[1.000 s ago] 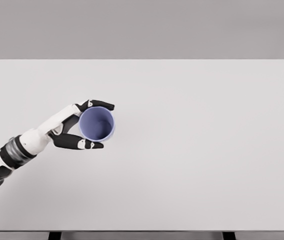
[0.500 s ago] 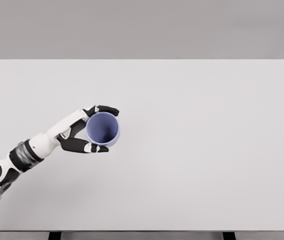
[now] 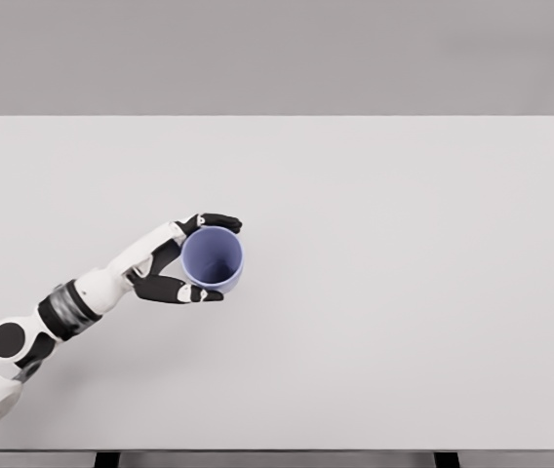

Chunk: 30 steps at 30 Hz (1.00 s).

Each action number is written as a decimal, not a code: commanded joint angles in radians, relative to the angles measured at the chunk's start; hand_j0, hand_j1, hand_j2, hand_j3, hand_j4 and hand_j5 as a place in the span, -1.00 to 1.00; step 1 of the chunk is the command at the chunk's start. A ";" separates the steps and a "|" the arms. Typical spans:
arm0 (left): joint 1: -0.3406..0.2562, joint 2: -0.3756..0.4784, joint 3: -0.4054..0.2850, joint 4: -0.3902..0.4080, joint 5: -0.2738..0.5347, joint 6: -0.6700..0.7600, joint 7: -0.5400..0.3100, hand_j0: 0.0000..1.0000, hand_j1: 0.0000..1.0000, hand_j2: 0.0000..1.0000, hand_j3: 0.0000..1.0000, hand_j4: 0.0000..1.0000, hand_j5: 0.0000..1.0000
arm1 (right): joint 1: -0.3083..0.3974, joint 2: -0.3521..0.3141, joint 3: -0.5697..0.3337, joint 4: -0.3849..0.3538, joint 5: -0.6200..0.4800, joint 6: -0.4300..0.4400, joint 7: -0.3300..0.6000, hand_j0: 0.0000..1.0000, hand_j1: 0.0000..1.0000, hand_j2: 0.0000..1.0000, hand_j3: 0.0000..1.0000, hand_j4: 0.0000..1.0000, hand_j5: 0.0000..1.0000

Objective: Flip the cup with left arm and place it on the table

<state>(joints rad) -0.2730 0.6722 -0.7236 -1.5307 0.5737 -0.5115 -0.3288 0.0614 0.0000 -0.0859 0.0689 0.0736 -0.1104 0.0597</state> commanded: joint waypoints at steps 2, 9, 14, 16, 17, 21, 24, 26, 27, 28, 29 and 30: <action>0.000 -0.017 -0.002 0.009 0.006 0.001 0.001 0.69 0.69 0.69 0.69 0.69 0.69 | 0.000 0.000 0.000 0.000 0.000 0.000 0.000 1.00 1.00 1.00 1.00 1.00 1.00; 0.003 -0.028 -0.003 0.020 0.006 0.001 0.001 0.69 0.69 0.69 0.69 0.69 0.69 | 0.000 0.000 0.000 0.000 0.000 0.000 0.000 1.00 1.00 1.00 1.00 1.00 1.00; 0.003 -0.029 -0.002 0.021 0.005 0.001 -0.001 0.86 0.86 0.86 0.86 0.86 0.86 | 0.000 0.000 0.000 0.000 0.000 0.000 0.000 1.00 1.00 1.00 1.00 1.00 1.00; 0.003 -0.029 -0.003 0.023 0.005 0.001 -0.001 0.86 0.86 0.86 0.86 0.86 0.86 | 0.000 0.000 0.000 0.000 0.000 0.000 0.000 1.00 1.00 1.00 1.00 1.00 1.00; 0.003 -0.029 -0.004 0.024 0.005 0.001 -0.001 0.86 0.86 0.86 0.86 0.86 0.86 | 0.000 0.000 0.000 0.000 0.000 0.000 0.000 1.00 1.00 1.00 1.00 1.00 1.00; 0.003 -0.029 -0.003 0.024 0.005 0.001 -0.001 0.88 0.88 0.88 0.88 0.88 0.88 | 0.000 0.000 0.000 0.000 0.000 0.000 0.000 1.00 1.00 1.00 1.00 1.00 1.00; 0.005 -0.029 -0.002 0.024 0.005 0.001 -0.001 0.88 0.88 0.88 0.88 0.88 0.88 | 0.000 0.000 0.000 0.000 0.000 0.000 0.000 1.00 1.00 1.00 1.00 1.00 1.00; 0.005 -0.028 -0.002 0.024 0.005 0.001 -0.001 1.00 1.00 1.00 1.00 1.00 1.00 | 0.000 0.000 0.000 0.000 0.000 0.000 0.000 1.00 1.00 1.00 1.00 1.00 1.00; 0.005 -0.028 -0.002 0.023 0.005 -0.001 -0.001 1.00 1.00 1.00 1.00 1.00 1.00 | 0.000 0.000 0.000 0.000 0.000 0.000 0.000 1.00 1.00 1.00 1.00 1.00 1.00; 0.005 -0.026 -0.002 0.023 0.003 -0.001 -0.001 1.00 1.00 1.00 1.00 1.00 1.00 | 0.000 0.000 0.000 0.000 0.000 0.000 0.000 1.00 1.00 1.00 1.00 1.00 1.00; 0.005 -0.025 0.000 0.021 0.000 -0.001 -0.001 1.00 1.00 1.00 1.00 1.00 1.00 | 0.000 0.000 0.000 0.000 0.000 0.000 0.000 1.00 1.00 1.00 1.00 1.00 1.00; 0.005 -0.025 0.000 0.021 0.000 -0.001 -0.001 1.00 1.00 1.00 1.00 1.00 1.00 | 0.000 0.000 0.000 0.000 0.000 0.000 0.000 1.00 1.00 1.00 1.00 1.00 1.00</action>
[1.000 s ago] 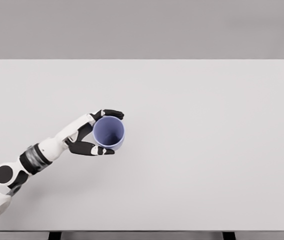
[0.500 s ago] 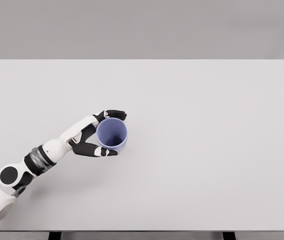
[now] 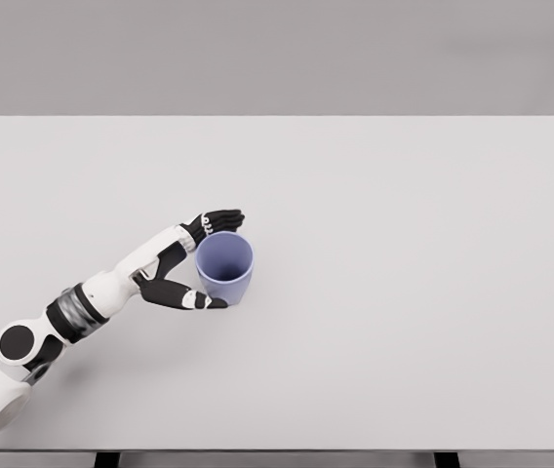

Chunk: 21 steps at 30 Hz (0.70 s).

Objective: Flip the cup with left arm and place it on the table

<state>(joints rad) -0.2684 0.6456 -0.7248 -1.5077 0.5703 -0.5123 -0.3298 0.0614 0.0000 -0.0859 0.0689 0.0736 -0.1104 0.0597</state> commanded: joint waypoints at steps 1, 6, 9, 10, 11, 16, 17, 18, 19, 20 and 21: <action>0.000 0.005 0.002 -0.002 0.002 0.000 0.000 1.00 1.00 1.00 1.00 1.00 1.00 | 0.000 0.000 0.000 0.000 0.000 0.000 0.000 1.00 1.00 1.00 1.00 1.00 1.00; -0.003 0.009 0.008 -0.003 0.000 -0.002 0.000 1.00 1.00 1.00 1.00 1.00 1.00 | 0.000 0.000 0.000 0.000 0.000 0.000 0.000 1.00 1.00 1.00 1.00 1.00 1.00; -0.008 0.028 0.010 -0.002 -0.001 -0.002 0.000 1.00 1.00 1.00 1.00 1.00 1.00 | 0.000 0.000 0.000 0.000 0.000 0.000 0.000 1.00 1.00 1.00 1.00 1.00 1.00; -0.011 0.029 0.010 -0.002 -0.003 -0.002 0.000 1.00 1.00 1.00 1.00 1.00 1.00 | 0.000 0.000 0.000 0.000 0.000 0.000 0.000 1.00 1.00 1.00 1.00 1.00 1.00; -0.011 0.037 0.010 -0.002 -0.004 -0.002 0.000 1.00 1.00 1.00 1.00 1.00 1.00 | 0.000 0.000 0.000 0.000 0.000 0.000 0.000 1.00 1.00 1.00 1.00 1.00 1.00; -0.015 0.043 0.013 0.001 -0.007 0.000 0.000 1.00 1.00 1.00 1.00 1.00 1.00 | 0.000 0.000 0.000 0.000 0.000 0.000 0.000 1.00 1.00 1.00 1.00 1.00 1.00; -0.015 0.060 0.018 0.001 -0.007 0.000 0.000 1.00 1.00 1.00 1.00 1.00 1.00 | 0.000 0.000 0.000 0.000 0.000 0.000 0.000 1.00 1.00 1.00 1.00 1.00 1.00; -0.017 0.080 0.022 0.001 -0.007 0.001 0.000 1.00 1.00 1.00 1.00 1.00 1.00 | 0.000 0.000 0.000 0.000 0.000 0.000 0.000 1.00 1.00 1.00 1.00 1.00 1.00; -0.018 0.103 0.030 0.001 -0.007 0.001 0.000 1.00 1.00 1.00 1.00 1.00 1.00 | 0.000 0.000 0.000 0.000 0.000 0.000 0.000 1.00 1.00 1.00 1.00 1.00 1.00; -0.028 0.141 0.036 0.001 -0.006 0.000 0.000 1.00 1.00 1.00 1.00 1.00 1.00 | 0.000 0.000 0.000 0.000 0.000 0.000 0.000 1.00 1.00 1.00 1.00 1.00 1.00; -0.038 0.189 0.042 0.000 -0.006 0.000 0.000 1.00 1.00 1.00 1.00 1.00 1.00 | 0.000 0.000 0.000 0.000 0.000 0.000 0.000 1.00 1.00 1.00 1.00 1.00 1.00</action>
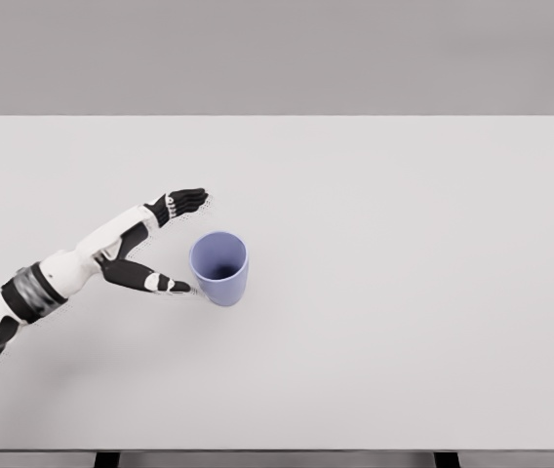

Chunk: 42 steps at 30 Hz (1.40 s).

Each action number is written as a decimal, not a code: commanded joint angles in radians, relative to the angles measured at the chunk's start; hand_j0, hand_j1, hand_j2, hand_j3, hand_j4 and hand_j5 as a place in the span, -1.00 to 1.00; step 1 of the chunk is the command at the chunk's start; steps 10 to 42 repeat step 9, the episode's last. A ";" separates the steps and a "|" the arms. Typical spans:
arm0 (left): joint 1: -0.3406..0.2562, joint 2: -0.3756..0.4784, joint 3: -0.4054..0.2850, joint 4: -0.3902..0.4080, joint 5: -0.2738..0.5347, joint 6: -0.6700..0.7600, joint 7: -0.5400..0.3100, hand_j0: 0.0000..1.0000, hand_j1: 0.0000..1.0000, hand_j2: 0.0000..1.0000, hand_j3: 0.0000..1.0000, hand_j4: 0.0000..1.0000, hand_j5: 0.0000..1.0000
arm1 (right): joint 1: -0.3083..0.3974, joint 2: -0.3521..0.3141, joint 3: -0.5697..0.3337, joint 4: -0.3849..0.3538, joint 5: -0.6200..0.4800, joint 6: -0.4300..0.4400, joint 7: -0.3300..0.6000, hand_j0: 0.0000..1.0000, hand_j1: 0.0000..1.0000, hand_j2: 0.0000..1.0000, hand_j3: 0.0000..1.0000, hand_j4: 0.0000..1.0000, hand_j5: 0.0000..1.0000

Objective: Flip the cup with left arm and place it on the table

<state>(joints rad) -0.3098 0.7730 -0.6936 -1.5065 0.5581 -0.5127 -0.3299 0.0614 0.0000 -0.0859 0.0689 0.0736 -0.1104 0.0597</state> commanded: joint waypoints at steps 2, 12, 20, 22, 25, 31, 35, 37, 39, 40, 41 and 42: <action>-0.003 0.133 0.039 -0.001 0.006 -0.001 0.000 1.00 1.00 1.00 1.00 1.00 1.00 | 0.000 0.000 0.000 0.000 0.000 0.000 0.000 1.00 1.00 1.00 1.00 1.00 1.00; -0.002 0.252 0.106 -0.007 0.005 0.060 0.006 1.00 1.00 1.00 1.00 1.00 1.00 | 0.000 0.000 0.000 0.000 0.000 0.000 0.000 1.00 1.00 1.00 1.00 1.00 1.00; -0.002 0.252 0.106 -0.007 0.005 0.060 0.006 1.00 1.00 1.00 1.00 1.00 1.00 | 0.000 0.000 0.000 0.000 0.000 0.000 0.000 1.00 1.00 1.00 1.00 1.00 1.00; -0.002 0.252 0.106 -0.007 0.005 0.060 0.006 1.00 1.00 1.00 1.00 1.00 1.00 | 0.000 0.000 0.000 0.000 0.000 0.000 0.000 1.00 1.00 1.00 1.00 1.00 1.00; -0.002 0.252 0.106 -0.007 0.005 0.060 0.006 1.00 1.00 1.00 1.00 1.00 1.00 | 0.000 0.000 0.000 0.000 0.000 0.000 0.000 1.00 1.00 1.00 1.00 1.00 1.00; -0.002 0.252 0.106 -0.007 0.005 0.060 0.006 1.00 1.00 1.00 1.00 1.00 1.00 | 0.000 0.000 0.000 0.000 0.000 0.000 0.000 1.00 1.00 1.00 1.00 1.00 1.00; -0.002 0.252 0.106 -0.007 0.005 0.060 0.006 1.00 1.00 1.00 1.00 1.00 1.00 | 0.000 0.000 0.000 0.000 0.000 0.000 0.000 1.00 1.00 1.00 1.00 1.00 1.00; -0.002 0.252 0.106 -0.007 0.005 0.060 0.006 1.00 1.00 1.00 1.00 1.00 1.00 | 0.000 0.000 0.000 0.000 0.000 0.000 0.000 1.00 1.00 1.00 1.00 1.00 1.00; -0.002 0.252 0.106 -0.007 0.005 0.060 0.006 1.00 1.00 1.00 1.00 1.00 1.00 | 0.000 0.000 0.000 0.000 0.000 0.000 0.000 1.00 1.00 1.00 1.00 1.00 1.00; -0.002 0.252 0.106 -0.007 0.005 0.060 0.006 1.00 1.00 1.00 1.00 1.00 1.00 | 0.000 0.000 0.000 0.000 0.000 0.000 0.000 1.00 1.00 1.00 1.00 1.00 1.00; -0.002 0.252 0.106 -0.007 0.005 0.060 0.006 1.00 1.00 1.00 1.00 1.00 1.00 | 0.000 0.000 0.000 0.000 0.000 0.000 0.000 1.00 1.00 1.00 1.00 1.00 1.00; -0.002 0.252 0.106 -0.007 0.005 0.060 0.006 1.00 1.00 1.00 1.00 1.00 1.00 | 0.000 0.000 0.000 0.000 0.000 0.000 0.000 1.00 1.00 1.00 1.00 1.00 1.00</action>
